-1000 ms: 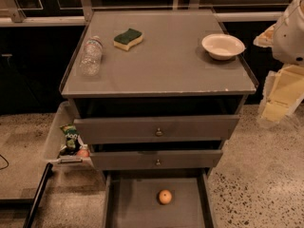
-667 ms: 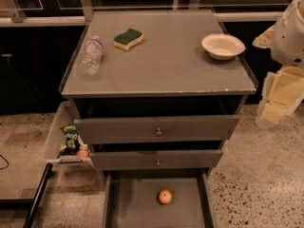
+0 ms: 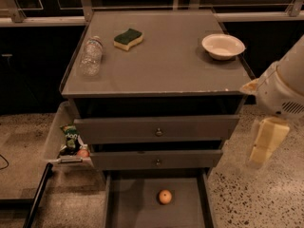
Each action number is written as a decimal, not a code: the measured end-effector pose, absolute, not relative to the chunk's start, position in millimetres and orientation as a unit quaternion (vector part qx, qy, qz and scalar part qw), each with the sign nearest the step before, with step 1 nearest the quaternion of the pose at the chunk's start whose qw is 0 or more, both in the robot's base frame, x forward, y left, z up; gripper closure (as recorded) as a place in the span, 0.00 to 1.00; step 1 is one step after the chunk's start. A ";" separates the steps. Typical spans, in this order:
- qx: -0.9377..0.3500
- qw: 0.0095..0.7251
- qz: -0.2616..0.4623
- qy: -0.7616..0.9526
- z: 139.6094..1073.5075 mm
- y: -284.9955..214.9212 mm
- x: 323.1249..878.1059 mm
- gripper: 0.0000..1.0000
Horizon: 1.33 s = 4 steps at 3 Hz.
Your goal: Pick orange from bottom drawer and place on counter
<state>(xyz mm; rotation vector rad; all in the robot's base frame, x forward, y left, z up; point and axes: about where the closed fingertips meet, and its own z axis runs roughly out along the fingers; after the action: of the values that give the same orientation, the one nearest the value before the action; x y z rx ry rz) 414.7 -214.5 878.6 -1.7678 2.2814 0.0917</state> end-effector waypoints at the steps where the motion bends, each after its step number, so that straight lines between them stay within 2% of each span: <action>1: -0.627 0.122 0.048 0.768 819.4 -214.0 395.9 0.00; 2: -0.644 0.158 0.083 0.744 744.2 -214.6 384.4 0.00; 4: -0.635 0.160 0.095 0.750 725.5 -214.2 385.3 0.00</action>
Offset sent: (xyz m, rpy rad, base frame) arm -0.0458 0.0018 -0.2119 0.2506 0.0088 0.1500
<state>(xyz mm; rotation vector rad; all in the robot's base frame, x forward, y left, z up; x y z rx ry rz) 385.3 -214.2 725.5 -1.8142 2.1417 0.2720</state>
